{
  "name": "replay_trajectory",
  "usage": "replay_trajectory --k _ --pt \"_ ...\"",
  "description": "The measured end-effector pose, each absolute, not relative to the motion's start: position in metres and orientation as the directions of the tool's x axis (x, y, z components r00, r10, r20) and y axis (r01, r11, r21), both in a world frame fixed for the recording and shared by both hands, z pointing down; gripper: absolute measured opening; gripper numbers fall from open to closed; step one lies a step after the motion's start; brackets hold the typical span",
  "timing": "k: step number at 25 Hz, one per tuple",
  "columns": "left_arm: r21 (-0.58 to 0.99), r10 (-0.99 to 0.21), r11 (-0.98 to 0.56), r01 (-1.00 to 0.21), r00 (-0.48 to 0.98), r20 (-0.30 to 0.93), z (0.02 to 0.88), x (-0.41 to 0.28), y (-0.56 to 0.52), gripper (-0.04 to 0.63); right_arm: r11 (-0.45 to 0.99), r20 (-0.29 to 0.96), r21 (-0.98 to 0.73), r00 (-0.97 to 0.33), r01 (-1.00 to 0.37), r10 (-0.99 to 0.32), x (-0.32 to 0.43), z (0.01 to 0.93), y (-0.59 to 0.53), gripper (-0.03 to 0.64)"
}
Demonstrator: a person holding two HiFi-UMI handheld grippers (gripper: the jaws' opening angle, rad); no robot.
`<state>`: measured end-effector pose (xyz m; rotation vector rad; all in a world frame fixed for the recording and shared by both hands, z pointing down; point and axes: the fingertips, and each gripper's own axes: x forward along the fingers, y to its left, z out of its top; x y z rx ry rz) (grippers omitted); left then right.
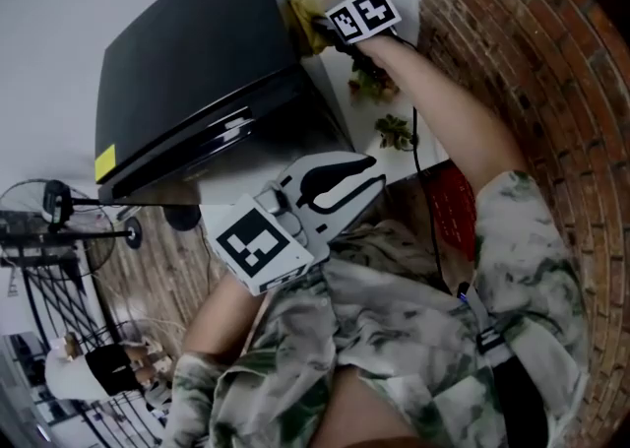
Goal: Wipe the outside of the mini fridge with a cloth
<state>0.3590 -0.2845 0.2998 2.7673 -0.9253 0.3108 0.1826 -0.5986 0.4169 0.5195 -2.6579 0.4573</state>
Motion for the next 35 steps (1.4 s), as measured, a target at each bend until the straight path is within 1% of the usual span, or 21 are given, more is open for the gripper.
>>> replay_trajectory --k 9,13,17,19,21,24,28,35 --pt "0.137 -0.557 -0.786 -0.603 0.786 0.268 0.305 0.357 -0.281 0.086 0.841 0.514 -0.281 -0.813 -0.462 -0.275 0.184 0.51 -0.599 0.084" --pt "0.138 -0.556 -0.784 -0.605 0.784 0.277 0.308 0.352 -0.278 0.086 0.813 0.572 -0.307 -0.779 -0.495 -0.258 0.188 0.554 -0.593 0.084" --pt "0.145 -0.561 -0.778 -0.611 0.78 0.277 0.309 0.349 -0.275 0.086 0.779 0.606 -0.353 -0.761 -0.519 -0.233 0.194 0.579 -0.581 0.084" --pt "0.147 -0.564 -0.776 -0.614 0.779 0.275 0.309 0.348 -0.273 0.086 0.777 0.61 -0.345 -0.755 -0.526 -0.24 0.199 0.58 -0.582 0.084" --pt "0.149 -0.561 -0.779 -0.609 0.783 0.27 0.308 0.347 -0.272 0.086 0.79 0.593 -0.323 -0.762 -0.522 -0.261 0.207 0.569 -0.589 0.084" --pt "0.155 -0.553 -0.786 -0.598 0.793 0.258 0.307 0.348 -0.272 0.086 0.808 0.535 -0.307 -0.793 -0.503 -0.291 0.215 0.533 -0.596 0.084" --pt "0.153 -0.548 -0.793 -0.59 0.8 0.245 0.307 0.35 -0.273 0.086 0.829 0.486 -0.29 -0.819 -0.479 -0.303 0.228 0.485 -0.591 0.084" --pt "0.159 -0.514 -0.817 -0.554 0.826 0.233 0.31 0.358 -0.274 0.086 0.865 0.325 -0.297 -0.895 -0.404 -0.306 0.247 0.376 -0.563 0.084"
